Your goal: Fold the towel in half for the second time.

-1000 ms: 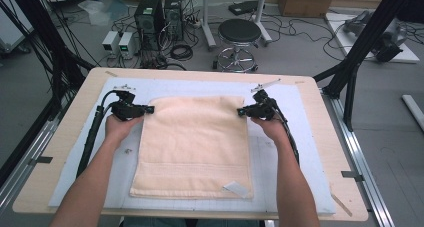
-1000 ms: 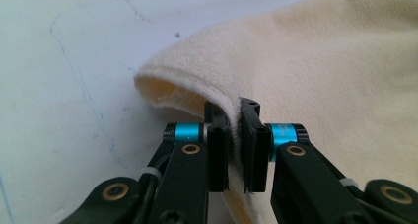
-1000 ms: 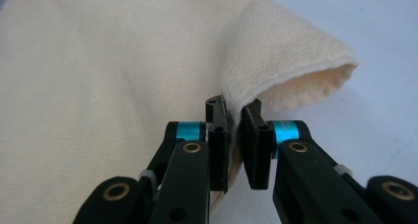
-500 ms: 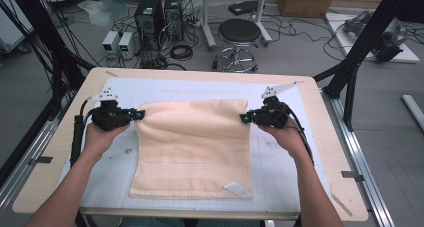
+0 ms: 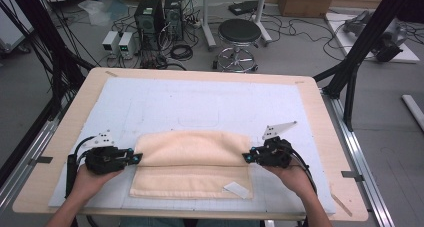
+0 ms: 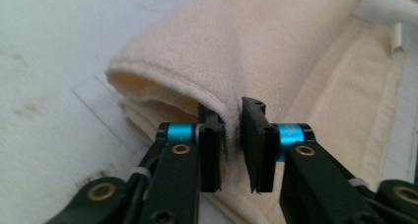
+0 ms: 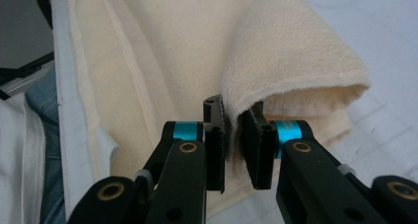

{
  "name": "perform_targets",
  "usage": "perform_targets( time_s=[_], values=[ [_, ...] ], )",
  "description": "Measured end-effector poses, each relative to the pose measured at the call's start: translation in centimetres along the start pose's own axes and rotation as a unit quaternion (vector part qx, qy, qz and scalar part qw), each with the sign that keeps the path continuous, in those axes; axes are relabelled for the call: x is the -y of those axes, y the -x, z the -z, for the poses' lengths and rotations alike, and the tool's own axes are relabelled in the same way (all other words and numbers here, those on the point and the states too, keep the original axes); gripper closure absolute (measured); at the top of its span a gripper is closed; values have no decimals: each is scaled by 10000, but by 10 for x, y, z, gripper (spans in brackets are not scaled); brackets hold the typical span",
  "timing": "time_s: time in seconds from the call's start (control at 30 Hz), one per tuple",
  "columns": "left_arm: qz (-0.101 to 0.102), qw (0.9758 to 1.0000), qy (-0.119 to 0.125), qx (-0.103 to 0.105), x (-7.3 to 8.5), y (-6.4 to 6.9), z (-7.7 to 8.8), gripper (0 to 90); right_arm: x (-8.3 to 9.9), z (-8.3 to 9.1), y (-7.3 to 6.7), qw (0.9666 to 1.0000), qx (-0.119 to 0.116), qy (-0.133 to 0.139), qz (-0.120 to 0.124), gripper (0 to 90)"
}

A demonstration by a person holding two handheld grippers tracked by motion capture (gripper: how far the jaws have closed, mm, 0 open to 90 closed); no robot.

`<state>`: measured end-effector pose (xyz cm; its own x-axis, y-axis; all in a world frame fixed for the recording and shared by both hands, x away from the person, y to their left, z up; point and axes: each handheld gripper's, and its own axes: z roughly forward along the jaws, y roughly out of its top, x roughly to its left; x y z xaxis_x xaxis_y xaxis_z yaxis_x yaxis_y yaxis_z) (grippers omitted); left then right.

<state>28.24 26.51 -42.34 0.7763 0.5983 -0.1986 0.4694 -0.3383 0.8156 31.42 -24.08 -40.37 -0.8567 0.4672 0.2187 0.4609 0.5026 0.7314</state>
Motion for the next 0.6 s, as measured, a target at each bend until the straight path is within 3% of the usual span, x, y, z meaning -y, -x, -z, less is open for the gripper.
perform_targets(
  time_s=[0.13,0.27,0.47,0.6],
  values=[
    [71,9997,-244,39,5,-6,3,619,8,0,6,9997,124,38,-203,629],
    [37,9998,-181,-39,-4,-10,12,526,2,9,10,9989,352,171,-244,501],
    [105,9996,139,-202,-33,-26,9,465,-16,11,22,9972,636,325,-216,423],
    [252,9991,96,-321,-42,-40,-8,439,-22,-1,35,9974,586,295,-283,404]
  ],
)
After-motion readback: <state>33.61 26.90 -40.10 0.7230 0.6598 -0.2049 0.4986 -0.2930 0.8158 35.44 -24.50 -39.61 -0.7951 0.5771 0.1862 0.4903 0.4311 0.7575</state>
